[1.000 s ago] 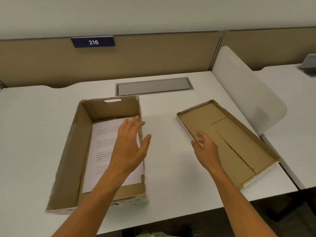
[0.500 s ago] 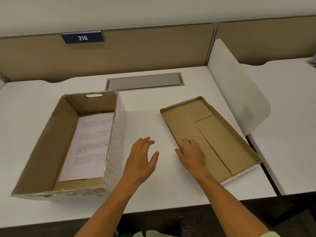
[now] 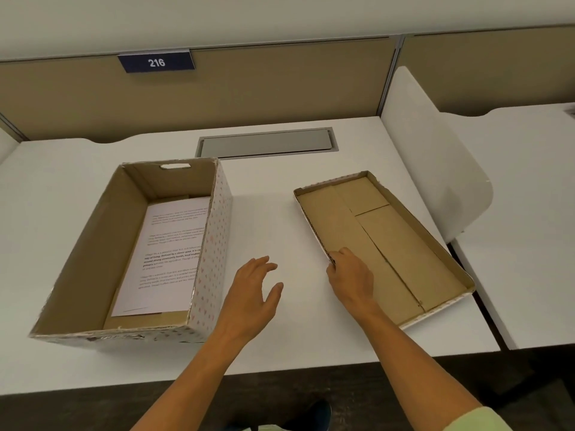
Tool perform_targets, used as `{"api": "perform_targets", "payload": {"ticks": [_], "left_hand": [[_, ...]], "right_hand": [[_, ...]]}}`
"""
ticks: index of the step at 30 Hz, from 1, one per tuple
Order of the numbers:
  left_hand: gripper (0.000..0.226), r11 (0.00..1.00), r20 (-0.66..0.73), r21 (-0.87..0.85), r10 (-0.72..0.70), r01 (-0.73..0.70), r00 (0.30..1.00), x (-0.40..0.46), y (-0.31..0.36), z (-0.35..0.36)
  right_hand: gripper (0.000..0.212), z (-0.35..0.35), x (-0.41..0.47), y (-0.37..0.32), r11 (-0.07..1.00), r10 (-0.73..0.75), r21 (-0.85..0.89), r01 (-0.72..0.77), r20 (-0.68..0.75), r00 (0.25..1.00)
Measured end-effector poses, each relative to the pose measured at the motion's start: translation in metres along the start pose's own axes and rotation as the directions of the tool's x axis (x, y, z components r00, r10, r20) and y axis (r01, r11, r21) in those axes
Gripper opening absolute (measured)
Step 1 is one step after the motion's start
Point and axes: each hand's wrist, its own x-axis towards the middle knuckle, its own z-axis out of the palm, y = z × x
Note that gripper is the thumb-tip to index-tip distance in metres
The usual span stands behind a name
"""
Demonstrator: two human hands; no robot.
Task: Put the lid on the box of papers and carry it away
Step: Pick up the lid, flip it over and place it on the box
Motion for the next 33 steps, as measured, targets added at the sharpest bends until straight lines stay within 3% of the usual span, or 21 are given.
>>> {"api": "perform_targets", "payload": {"ticks": [9,14,17,20,26,33], "left_hand": [[0.045,0.981,0.038,-0.006,0.196,-0.196,0.98,-0.008,-0.007,-0.02],[0.044,0.955,0.039,-0.041,0.295,-0.294,0.955,-0.019,-0.013,-0.035],[0.044,0.939,0.054,-0.04,0.344,-0.342,0.938,-0.031,-0.026,-0.045],[0.046,0.926,0.063,-0.076,0.374,-0.369,0.925,-0.043,-0.037,-0.054],[0.05,0.878,0.02,-0.212,0.442,-0.428,0.897,-0.05,-0.032,-0.076],[0.06,0.822,0.046,-0.531,0.27,-0.206,0.962,-0.056,-0.008,-0.098]], "right_hand": [[0.017,-0.049,-0.026,-0.013,0.995,-0.071,0.051,0.088,-0.271,0.96],[0.013,-0.084,-0.057,-0.033,0.971,-0.089,0.155,0.183,-0.474,0.876],[0.015,-0.103,-0.085,-0.049,0.937,-0.017,0.275,0.216,-0.58,0.814],[0.031,-0.122,-0.12,-0.065,0.843,0.099,0.482,0.239,-0.576,0.812],[0.028,-0.15,-0.191,-0.092,0.642,0.172,0.708,0.295,-0.508,0.844],[0.025,-0.181,-0.262,-0.106,0.298,0.171,0.893,0.338,-0.399,0.901]]}}
